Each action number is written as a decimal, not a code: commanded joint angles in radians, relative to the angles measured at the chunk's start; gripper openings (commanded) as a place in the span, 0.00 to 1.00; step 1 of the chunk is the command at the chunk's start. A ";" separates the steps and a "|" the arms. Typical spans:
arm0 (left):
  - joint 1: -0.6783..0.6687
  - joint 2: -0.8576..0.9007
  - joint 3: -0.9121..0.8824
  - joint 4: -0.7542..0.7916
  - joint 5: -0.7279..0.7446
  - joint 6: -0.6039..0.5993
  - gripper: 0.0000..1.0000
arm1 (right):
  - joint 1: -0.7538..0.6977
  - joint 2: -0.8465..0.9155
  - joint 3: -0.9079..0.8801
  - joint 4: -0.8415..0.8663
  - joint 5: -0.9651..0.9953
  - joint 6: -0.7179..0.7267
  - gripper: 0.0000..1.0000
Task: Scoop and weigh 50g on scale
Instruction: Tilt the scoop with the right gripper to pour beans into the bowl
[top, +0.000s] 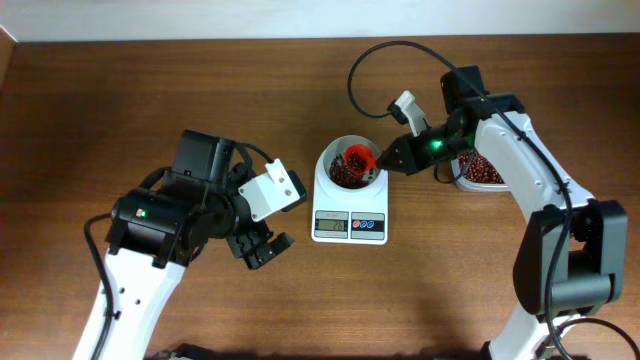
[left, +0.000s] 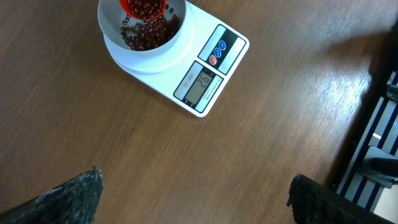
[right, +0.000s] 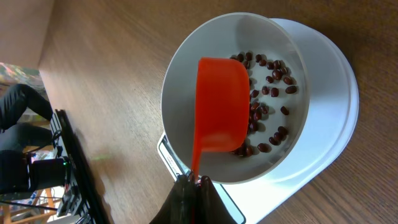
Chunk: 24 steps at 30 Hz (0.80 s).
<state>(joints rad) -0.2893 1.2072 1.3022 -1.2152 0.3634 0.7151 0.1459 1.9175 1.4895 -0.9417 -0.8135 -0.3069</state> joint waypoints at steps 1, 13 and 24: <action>0.004 0.001 0.015 -0.001 0.014 0.008 0.99 | 0.006 -0.034 0.022 0.000 -0.029 -0.007 0.04; 0.004 0.001 0.015 -0.001 0.014 0.009 0.99 | 0.005 -0.048 0.022 0.038 0.047 0.035 0.04; 0.004 0.001 0.015 -0.001 0.014 0.008 0.99 | 0.005 -0.049 0.022 0.030 0.043 0.007 0.04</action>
<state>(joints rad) -0.2893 1.2072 1.3022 -1.2152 0.3637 0.7151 0.1459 1.9064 1.4960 -0.9199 -0.8444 -0.3500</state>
